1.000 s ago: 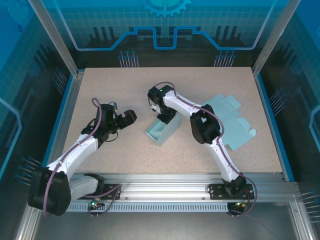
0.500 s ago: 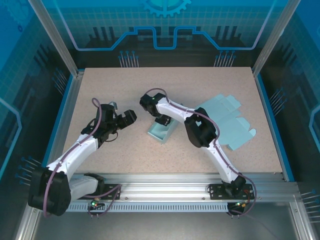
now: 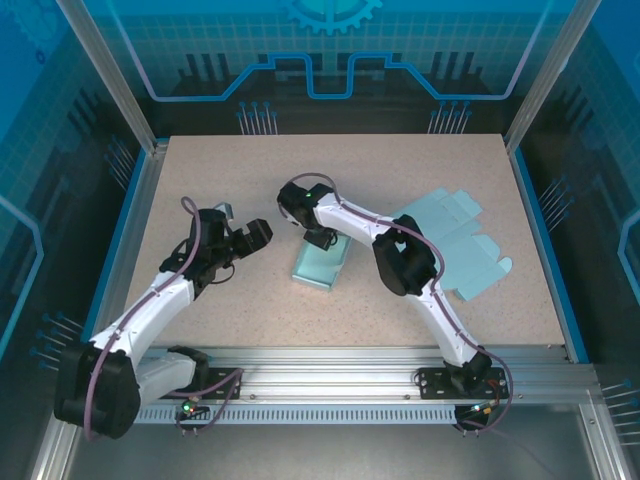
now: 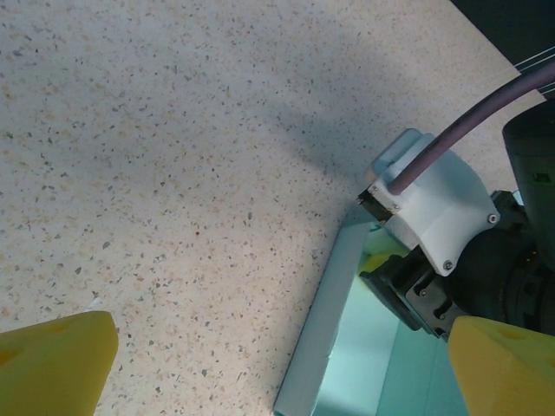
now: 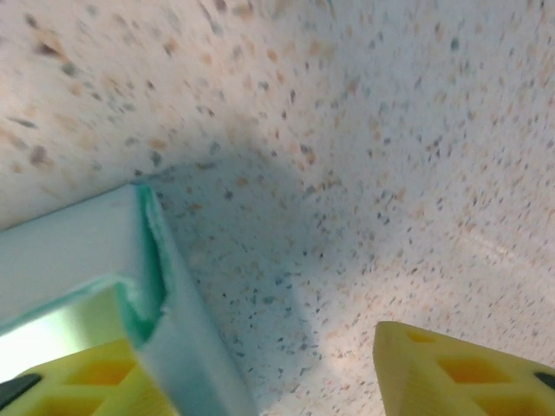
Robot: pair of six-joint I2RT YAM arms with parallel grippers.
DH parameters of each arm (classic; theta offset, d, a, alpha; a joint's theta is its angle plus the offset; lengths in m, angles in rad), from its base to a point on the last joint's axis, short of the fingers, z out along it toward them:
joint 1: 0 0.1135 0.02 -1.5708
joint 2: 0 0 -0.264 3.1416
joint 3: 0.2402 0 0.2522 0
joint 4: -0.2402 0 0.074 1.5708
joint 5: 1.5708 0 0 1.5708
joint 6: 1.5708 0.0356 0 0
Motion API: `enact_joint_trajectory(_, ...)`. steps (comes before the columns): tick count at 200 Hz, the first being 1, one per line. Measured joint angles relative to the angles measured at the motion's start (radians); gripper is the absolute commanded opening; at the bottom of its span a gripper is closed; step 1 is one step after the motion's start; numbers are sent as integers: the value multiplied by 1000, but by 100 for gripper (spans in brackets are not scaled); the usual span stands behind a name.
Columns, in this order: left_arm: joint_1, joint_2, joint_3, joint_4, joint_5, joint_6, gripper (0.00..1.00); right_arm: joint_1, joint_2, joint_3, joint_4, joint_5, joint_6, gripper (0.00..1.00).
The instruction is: Fold the paper box
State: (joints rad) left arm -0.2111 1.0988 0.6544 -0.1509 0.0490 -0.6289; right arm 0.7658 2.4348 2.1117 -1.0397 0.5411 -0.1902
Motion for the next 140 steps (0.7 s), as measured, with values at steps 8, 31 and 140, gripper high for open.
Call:
enact_joint_trajectory(8, 0, -3, 0, 0, 0, 0, 99, 2, 0, 22, -7, -2, -6, 62)
enact_joint_trajectory(31, 0, -3, -1, 0, 0, 0, 99, 8, 0, 127, -18, 0, -17, 65)
enact_joint_trajectory(140, -23, 137, -1, 100, 123, 46, 90, 35, -471, 26, -18, 95, 214, 65)
